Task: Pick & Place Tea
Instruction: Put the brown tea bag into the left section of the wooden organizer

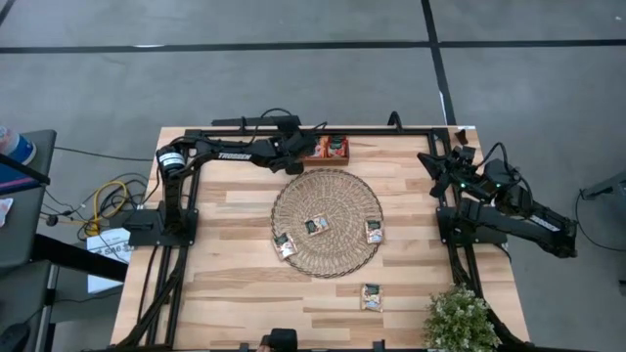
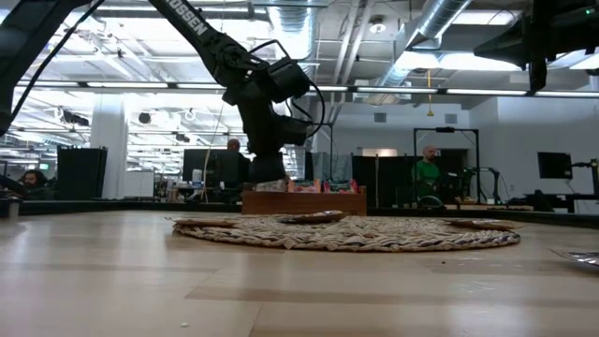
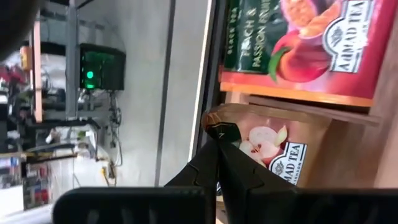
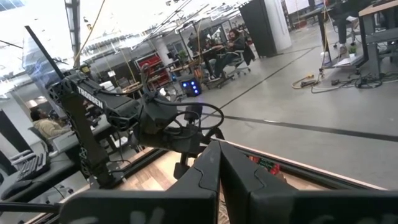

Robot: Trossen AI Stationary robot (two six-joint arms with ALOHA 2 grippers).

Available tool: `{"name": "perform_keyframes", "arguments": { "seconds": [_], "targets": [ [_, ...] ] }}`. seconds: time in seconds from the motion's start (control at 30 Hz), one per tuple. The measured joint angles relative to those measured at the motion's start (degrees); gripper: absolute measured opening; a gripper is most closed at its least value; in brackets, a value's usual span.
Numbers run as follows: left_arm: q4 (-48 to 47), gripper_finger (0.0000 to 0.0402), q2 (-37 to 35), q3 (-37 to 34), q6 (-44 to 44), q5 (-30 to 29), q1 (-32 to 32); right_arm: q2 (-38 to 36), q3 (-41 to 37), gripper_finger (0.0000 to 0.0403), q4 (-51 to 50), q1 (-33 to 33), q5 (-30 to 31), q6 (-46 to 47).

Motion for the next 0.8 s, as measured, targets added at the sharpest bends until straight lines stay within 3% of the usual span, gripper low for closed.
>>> {"name": "perform_keyframes", "arguments": {
  "seconds": [0.63,0.8],
  "targets": [
    [0.1,0.0001,0.0,0.0,1.3,2.8,1.9,0.0,0.0,0.0000,0.0,0.0,0.0,0.0],
    [0.1,0.0026,0.0,0.0,1.2,4.2,2.9,0.0,0.0,0.0000,0.0,0.0,0.0,0.0]
  ]
}}
